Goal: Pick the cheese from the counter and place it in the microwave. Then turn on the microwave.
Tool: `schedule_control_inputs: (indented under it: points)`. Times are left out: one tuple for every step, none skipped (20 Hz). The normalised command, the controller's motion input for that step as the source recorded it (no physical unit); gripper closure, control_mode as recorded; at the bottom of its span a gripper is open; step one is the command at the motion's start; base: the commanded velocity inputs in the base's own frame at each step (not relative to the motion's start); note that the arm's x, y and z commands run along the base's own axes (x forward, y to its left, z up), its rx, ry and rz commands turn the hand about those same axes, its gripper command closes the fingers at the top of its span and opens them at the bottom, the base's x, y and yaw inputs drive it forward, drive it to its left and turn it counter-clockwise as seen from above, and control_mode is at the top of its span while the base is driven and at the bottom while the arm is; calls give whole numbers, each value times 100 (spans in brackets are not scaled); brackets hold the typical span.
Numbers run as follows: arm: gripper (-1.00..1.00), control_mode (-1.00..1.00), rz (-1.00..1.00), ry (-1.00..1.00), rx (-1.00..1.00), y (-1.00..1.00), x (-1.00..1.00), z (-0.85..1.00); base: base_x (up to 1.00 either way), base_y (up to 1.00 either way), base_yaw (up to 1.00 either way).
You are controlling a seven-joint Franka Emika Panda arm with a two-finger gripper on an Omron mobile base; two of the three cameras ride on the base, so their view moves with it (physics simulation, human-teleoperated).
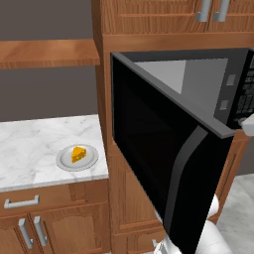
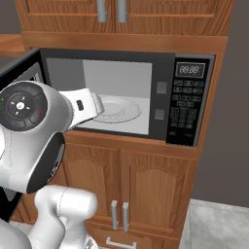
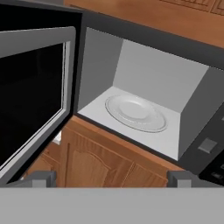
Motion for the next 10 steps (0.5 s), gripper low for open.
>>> schedule_control_inputs:
  points:
    - [-100,-100,-2,0,1,0,6,-8,0,0,0]
    - [-100,-100,-2,0,1,0,6,-8,0,0,0]
    - [-100,-100,-2,0,1,0,6,-9,0,0,0]
    - [-100,-100,-2,0,0,0,6,-9,0,0,0]
    - [-100,-100,-2,0,1,0,6,-10,0,0,0]
    - [-100,-100,-2,0,1,0,6,-9,0,0,0]
    - [-100,-100,-2,0,1,0,5,-9,0,0,0]
    - [-100,-100,-2,0,1,0,7,-9,0,0,0]
    - [-100,-100,-1,0,1,0,7,-9,0,0,0]
    - [-100,-100,-1,0,1,0,7,-9,0,0,0]
